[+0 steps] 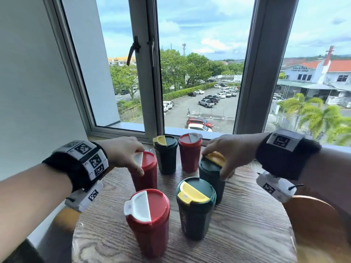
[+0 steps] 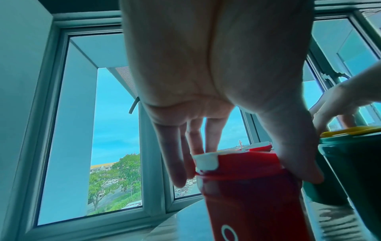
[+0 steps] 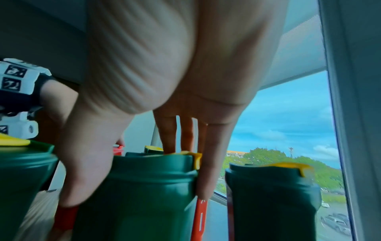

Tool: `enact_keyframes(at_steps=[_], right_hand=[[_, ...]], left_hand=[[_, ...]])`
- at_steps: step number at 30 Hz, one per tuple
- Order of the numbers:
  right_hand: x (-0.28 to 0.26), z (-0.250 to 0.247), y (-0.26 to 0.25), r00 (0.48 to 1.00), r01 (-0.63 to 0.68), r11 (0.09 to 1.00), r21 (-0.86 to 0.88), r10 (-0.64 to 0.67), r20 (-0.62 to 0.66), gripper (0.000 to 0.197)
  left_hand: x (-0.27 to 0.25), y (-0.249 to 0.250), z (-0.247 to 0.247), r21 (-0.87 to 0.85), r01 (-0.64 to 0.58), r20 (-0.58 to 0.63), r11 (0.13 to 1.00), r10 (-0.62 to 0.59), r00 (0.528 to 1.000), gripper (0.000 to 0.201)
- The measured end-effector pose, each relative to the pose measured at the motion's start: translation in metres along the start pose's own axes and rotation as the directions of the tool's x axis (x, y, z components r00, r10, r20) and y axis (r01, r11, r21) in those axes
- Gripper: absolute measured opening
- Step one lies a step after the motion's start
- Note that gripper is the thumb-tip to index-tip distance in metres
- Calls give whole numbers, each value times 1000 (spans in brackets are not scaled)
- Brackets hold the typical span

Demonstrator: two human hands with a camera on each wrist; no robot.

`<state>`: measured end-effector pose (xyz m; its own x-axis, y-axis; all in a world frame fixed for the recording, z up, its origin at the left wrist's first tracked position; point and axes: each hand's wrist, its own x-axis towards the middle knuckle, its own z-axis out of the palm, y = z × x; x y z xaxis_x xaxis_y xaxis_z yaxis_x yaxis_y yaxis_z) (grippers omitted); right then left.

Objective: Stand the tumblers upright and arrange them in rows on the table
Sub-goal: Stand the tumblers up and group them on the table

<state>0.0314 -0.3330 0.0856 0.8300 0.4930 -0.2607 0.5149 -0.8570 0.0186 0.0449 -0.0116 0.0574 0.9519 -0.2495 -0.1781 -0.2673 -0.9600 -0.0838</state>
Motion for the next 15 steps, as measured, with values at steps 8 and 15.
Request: enact_keyframes(at_steps=[8, 15], right_hand=[[25, 12, 2, 987, -36, 999, 21, 39, -153, 82], [53, 9, -5, 978, -44, 998, 55, 54, -202, 59]], left_hand=[[3, 17, 2, -125, 25, -65, 992, -33, 997, 78], [16, 49, -6, -117, -21, -105, 993, 8, 994, 73]])
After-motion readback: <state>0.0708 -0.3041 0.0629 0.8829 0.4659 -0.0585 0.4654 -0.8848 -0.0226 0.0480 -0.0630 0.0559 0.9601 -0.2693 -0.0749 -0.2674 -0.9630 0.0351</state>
